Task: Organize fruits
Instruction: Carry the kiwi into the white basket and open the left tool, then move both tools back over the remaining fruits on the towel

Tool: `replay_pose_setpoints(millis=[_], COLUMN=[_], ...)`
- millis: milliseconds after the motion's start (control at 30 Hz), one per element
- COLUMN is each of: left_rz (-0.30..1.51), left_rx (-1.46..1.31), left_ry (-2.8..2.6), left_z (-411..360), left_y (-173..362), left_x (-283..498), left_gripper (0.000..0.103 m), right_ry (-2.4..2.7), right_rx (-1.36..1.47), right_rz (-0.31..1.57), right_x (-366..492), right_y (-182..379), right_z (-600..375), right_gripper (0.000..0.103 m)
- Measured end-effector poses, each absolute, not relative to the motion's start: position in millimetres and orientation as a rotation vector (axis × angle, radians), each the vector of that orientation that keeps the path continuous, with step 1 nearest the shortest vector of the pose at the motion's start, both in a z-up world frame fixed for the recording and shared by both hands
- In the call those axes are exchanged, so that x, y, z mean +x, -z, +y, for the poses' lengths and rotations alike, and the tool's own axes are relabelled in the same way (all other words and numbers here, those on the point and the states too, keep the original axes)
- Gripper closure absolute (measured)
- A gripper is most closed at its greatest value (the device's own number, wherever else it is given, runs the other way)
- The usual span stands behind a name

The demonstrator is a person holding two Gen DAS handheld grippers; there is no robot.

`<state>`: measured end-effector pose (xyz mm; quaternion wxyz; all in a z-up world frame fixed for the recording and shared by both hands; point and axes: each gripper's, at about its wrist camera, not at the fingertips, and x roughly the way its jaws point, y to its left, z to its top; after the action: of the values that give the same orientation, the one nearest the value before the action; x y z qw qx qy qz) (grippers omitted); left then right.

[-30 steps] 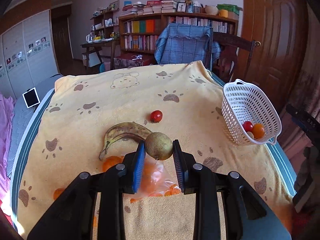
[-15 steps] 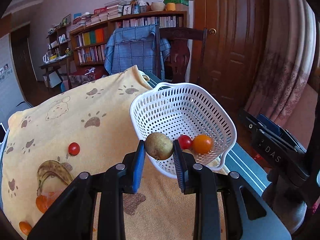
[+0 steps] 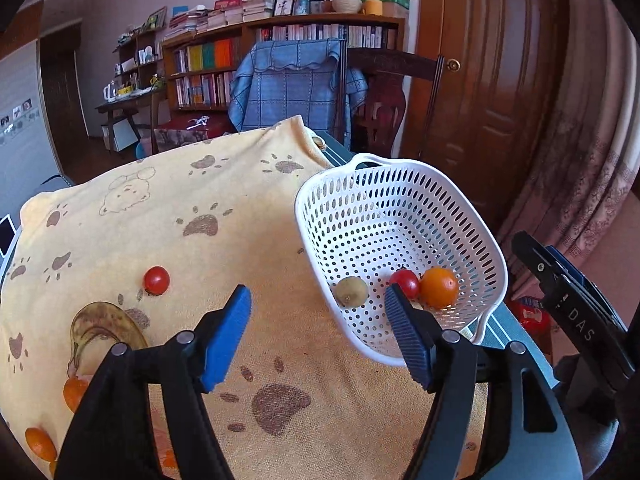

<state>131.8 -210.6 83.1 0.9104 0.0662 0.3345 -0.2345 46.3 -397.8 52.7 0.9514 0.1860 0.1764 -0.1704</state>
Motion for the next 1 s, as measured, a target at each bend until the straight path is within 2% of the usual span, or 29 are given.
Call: replay_pose_setpoints(millis=[133,200,267,333,1000], left_rz=[0.697,0.696,0.696,0.695,0.640], left_rx=[0.123,0.120,0.118,0.115,0.022], left_ry=[0.467,0.456,0.447,0.439,0.290], left_z=[-202.2,-199.4,-194.6,-189.9,-92.1], left_y=[-83.8,-84.6,-85.2,-86.1,-108.2], left_x=[129.9,126.9,124.7,122.1,91.5], left_gripper=[0.020,0.016,0.016,0.016,0.015], right_ry=[0.356,0.357,0.356,0.360,0.421], right_rx=[0.375,0.370,0.365,0.358,0.289], right_rz=[0.361,0.363,0.361,0.354,0.362], right_x=[46.5,46.7,45.9,44.3,43.0], right_y=[-51.0,-50.5,-50.4,-51.0,-50.7], right_z=[-397.7,-396.3,-395.3,-393.5,-384.8], right_gripper=[0.036,0.036,0.036,0.030,0.030])
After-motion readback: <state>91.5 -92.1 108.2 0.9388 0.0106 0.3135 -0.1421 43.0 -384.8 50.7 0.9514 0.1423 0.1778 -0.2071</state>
